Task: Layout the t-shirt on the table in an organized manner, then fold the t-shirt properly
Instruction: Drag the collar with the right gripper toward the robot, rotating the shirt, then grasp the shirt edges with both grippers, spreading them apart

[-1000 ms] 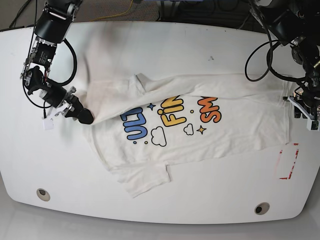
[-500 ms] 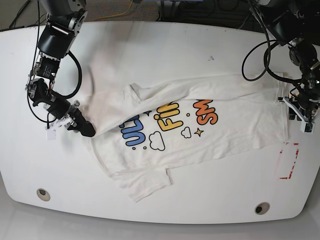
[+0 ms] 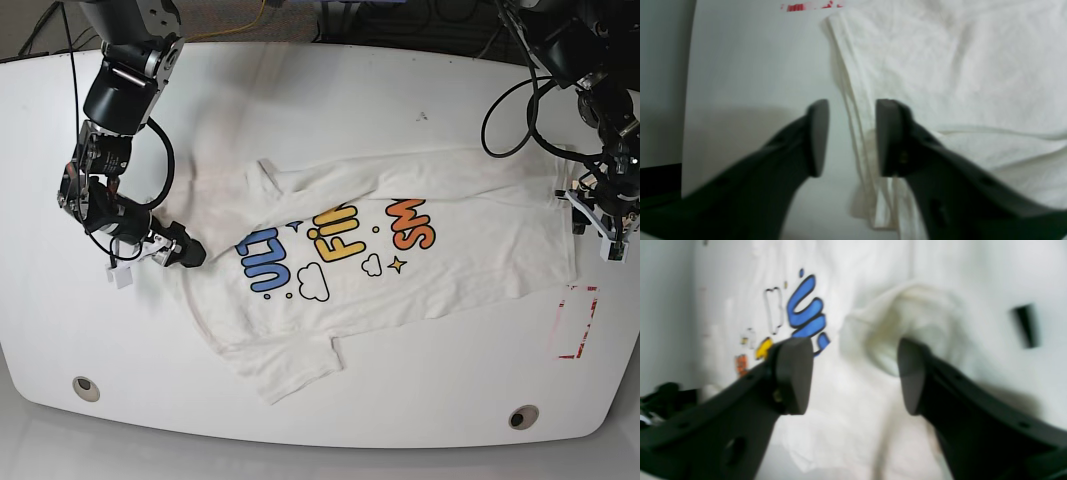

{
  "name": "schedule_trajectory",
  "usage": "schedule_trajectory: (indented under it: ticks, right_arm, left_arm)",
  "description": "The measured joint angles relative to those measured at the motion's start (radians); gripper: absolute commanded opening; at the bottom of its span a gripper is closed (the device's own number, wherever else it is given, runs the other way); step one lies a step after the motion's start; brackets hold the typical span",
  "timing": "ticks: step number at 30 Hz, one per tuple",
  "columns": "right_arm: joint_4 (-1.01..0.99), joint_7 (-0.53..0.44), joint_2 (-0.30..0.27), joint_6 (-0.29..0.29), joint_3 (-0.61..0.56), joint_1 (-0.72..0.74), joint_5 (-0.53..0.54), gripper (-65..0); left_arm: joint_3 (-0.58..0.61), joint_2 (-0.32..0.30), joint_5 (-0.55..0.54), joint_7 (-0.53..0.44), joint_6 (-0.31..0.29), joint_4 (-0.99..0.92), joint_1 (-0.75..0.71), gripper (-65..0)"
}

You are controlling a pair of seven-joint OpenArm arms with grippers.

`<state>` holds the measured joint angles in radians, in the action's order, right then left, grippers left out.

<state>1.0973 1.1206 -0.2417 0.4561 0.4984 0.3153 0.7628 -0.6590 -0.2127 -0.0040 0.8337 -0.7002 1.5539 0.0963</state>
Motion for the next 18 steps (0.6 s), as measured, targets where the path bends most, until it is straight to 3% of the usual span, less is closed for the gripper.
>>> schedule_trajectory:
  ticks: [4, 12, 18]
  right_arm:
    - [0.119, 0.011, -0.021, 0.001, -0.011, -0.006, -0.037, -19.5]
    - [0.387, -0.002, -0.119, 0.008, -0.114, -0.068, -0.095, -19.7]
    - [0.499, -0.024, -0.141, 0.018, -0.126, -0.175, -0.207, -19.7]
  left_arm:
    - [0.031, -0.005, 0.002, -0.001, 0.003, 0.001, -0.002, -28.7]
    - [0.071, 0.000, -0.005, -0.005, 0.000, 0.002, 0.000, -28.5]
    - [0.093, -0.004, -0.004, -0.027, 0.000, 0.002, -0.006, -28.8]
